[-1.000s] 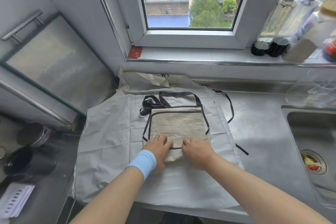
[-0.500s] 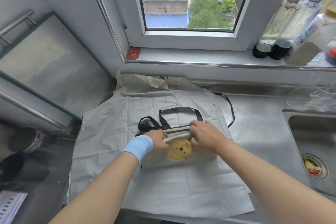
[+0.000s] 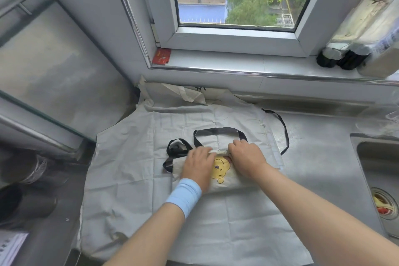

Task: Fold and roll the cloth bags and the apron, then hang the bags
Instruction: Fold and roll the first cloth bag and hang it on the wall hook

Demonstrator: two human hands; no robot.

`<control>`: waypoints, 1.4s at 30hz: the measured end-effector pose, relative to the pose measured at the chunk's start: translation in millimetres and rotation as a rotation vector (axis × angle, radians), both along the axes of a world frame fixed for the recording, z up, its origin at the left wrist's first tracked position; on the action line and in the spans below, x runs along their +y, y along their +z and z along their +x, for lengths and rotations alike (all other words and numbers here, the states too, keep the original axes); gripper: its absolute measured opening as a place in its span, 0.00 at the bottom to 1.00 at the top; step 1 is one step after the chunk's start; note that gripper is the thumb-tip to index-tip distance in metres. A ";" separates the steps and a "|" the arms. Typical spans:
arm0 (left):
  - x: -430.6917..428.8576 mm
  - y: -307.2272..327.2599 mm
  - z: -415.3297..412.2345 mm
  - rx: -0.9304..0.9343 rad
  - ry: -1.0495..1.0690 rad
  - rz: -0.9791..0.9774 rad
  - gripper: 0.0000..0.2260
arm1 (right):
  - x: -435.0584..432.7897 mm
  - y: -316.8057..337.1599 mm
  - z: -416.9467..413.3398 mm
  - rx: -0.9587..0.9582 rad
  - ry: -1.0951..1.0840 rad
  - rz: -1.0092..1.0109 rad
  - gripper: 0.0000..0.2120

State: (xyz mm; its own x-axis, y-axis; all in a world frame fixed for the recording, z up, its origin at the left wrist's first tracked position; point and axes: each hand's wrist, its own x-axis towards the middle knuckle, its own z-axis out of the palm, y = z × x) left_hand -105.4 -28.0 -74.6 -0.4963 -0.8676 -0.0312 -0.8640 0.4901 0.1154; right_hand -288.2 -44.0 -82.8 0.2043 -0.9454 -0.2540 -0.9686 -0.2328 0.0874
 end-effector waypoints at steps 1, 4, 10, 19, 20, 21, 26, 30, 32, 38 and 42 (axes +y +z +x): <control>6.8 -5.5 -5.5 0.006 -0.013 0.011 0.20 | 2.2 1.6 2.8 0.006 -0.014 -0.037 0.08; 14.0 -28.9 -12.2 -0.071 0.015 0.186 0.25 | 11.5 1.9 14.6 0.018 0.051 -0.203 0.10; 12.8 -47.4 4.2 -0.150 -0.055 0.185 0.28 | 40.9 -31.7 12.6 -0.231 0.058 -0.001 0.32; 21.6 -48.8 69.9 -0.244 0.207 0.179 0.28 | 43.2 -42.7 -16.1 -0.194 0.010 0.063 0.29; 22.3 -45.4 68.7 -0.268 0.218 0.176 0.28 | 43.1 -40.5 -14.4 -0.169 0.010 0.065 0.29; 22.7 -40.3 65.1 -0.279 0.219 0.168 0.28 | 43.6 -37.2 -11.6 -0.136 0.015 0.070 0.30; 27.9 -2.6 21.7 -0.097 -0.093 -0.004 0.15 | 50.8 -14.6 7.7 -0.183 0.071 -0.068 0.23; 35.1 -9.0 9.9 -0.088 -0.058 0.233 0.09 | 57.4 -7.2 18.1 -0.296 0.146 -0.188 0.12; 36.7 -14.3 16.8 -0.038 -0.002 0.245 0.13 | 63.5 -7.5 12.6 -0.307 0.152 -0.159 0.07; 37.4 -16.0 34.8 -0.101 -0.037 0.267 0.25 | 74.2 -4.7 -8.9 -0.251 0.220 0.026 0.24; 39.8 -16.8 43.0 -0.088 -0.002 0.261 0.22 | 72.4 -3.2 -13.5 -0.270 0.221 0.007 0.14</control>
State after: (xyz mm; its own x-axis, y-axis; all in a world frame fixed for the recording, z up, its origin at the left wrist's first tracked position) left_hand -62.4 11.8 -91.3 -0.4838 -0.8235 -0.2963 -0.8752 0.4556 0.1628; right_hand -301.6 28.3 -85.9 0.4644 -0.8694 -0.1688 -0.8828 -0.4390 -0.1673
